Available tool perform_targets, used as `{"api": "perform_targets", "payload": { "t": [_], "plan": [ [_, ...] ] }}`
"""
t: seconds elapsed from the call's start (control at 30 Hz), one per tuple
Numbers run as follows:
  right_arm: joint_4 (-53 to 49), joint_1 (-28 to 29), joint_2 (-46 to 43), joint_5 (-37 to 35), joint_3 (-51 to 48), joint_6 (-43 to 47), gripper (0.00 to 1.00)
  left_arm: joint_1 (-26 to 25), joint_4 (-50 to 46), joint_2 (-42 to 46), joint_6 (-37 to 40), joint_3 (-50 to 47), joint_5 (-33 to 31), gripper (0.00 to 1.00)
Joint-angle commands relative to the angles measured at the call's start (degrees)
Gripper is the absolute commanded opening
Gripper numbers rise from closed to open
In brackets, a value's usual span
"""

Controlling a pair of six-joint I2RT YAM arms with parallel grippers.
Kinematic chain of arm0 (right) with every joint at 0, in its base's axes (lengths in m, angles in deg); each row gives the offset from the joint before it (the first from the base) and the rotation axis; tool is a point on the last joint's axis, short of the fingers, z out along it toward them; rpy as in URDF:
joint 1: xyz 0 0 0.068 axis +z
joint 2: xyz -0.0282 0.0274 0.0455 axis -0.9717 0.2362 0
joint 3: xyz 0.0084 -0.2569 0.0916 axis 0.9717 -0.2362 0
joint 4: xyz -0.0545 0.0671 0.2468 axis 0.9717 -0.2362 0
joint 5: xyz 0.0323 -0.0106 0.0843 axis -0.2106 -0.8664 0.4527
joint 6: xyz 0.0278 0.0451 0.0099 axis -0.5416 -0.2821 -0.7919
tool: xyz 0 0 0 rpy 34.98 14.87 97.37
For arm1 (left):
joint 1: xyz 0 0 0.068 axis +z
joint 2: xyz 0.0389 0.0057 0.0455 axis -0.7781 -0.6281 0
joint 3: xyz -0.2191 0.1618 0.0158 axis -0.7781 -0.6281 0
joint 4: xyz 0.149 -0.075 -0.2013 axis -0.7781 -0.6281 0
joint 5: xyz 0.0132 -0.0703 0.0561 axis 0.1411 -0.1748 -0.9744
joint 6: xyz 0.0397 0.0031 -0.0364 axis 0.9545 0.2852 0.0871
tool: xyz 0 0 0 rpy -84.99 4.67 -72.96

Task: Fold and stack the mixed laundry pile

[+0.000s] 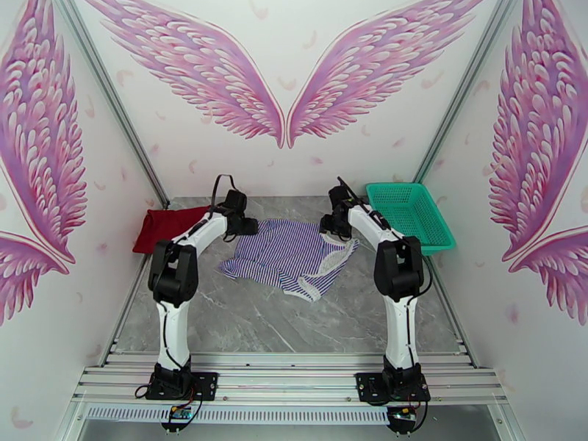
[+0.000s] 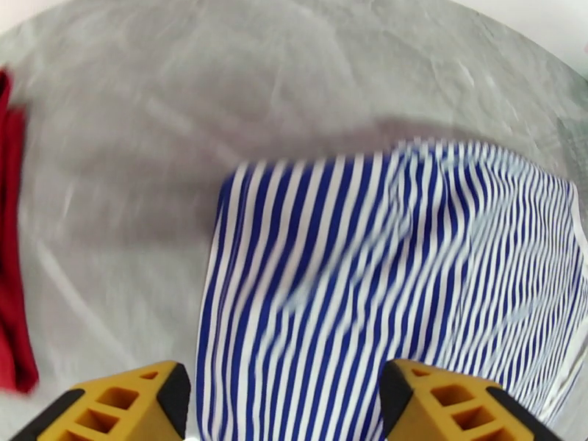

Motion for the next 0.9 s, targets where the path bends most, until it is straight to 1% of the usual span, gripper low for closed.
{"api": "perform_targets", "payload": {
  "t": [0.0,0.1,0.2,0.27,0.3,0.33,0.4,0.5,0.57,0.6,0.67,0.7,0.77,0.83,0.87],
  "plan": [
    [4.8,0.7,4.6,2.7,4.1,-3.6,0.66,-0.2,-5.2,-9.4,4.0,14.5,0.2,0.73],
    [4.9,1.0,8.3,1.5,8.3,-5.1,0.67,-0.1,-10.4,-17.1,2.8,27.1,-5.6,0.74],
    [2.9,1.7,12.7,-0.6,14.0,-5.1,0.66,0.0,-13.5,-22.6,0.9,34.9,-7.9,0.77],
    [0.0,2.2,15.9,-1.5,19.1,-5.2,0.65,0.1,-14.4,-24.2,-0.4,35.9,-8.3,0.78],
    [-1.2,2.5,17.5,-1.6,21.6,-5.2,0.63,0.1,-15.1,-24.7,-1.1,35.8,-8.5,0.76],
    [-2.1,2.9,18.8,-2.0,23.4,-4.9,0.61,0.3,-16.6,-25.1,-1.9,36.0,-8.9,0.72],
    [-2.4,3.6,20.6,-2.1,25.1,-3.9,0.59,0.7,-19.5,-25.7,-2.9,35.6,-8.9,0.69],
    [-3.0,4.5,22.2,-2.5,26.5,-3.2,0.51,1.3,-20.1,-25.8,-2.7,33.9,-6.3,0.64],
    [-3.3,4.6,22.8,-2.7,26.6,-3.5,0.42,1.6,-19.0,-25.8,-2.4,32.8,-3.6,0.56],
    [-3.3,4.6,22.9,-2.6,26.4,-3.8,0.37,1.8,-18.4,-25.9,-2.5,32.5,-1.9,0.49],
    [-3.1,4.6,23.0,-1.9,26.5,-3.5,0.24,2.4,-16.6,-25.8,-3.2,32.3,1.5,0.33],
    [-2.8,4.6,22.8,-1.0,26.6,-3.1,0.18,2.6,-16.5,-25.7,-3.7,32.5,3.1,0.24],
    [-2.5,4.7,21.8,-0.2,27.1,-1.2,0.10,3.1,-16.5,-25.5,-3.8,34.4,5.2,0.02],
    [-2.3,4.6,19.6,-0.8,26.9,1.1,0.03,3.6,-16.5,-23.7,-2.9,36.0,6.8,0.00],
    [-2.0,4.6,18.5,-0.9,26.9,1.9,0.01,3.7,-14.1,-22.1,-2.2,35.7,7.4,0.00]
  ]
}}
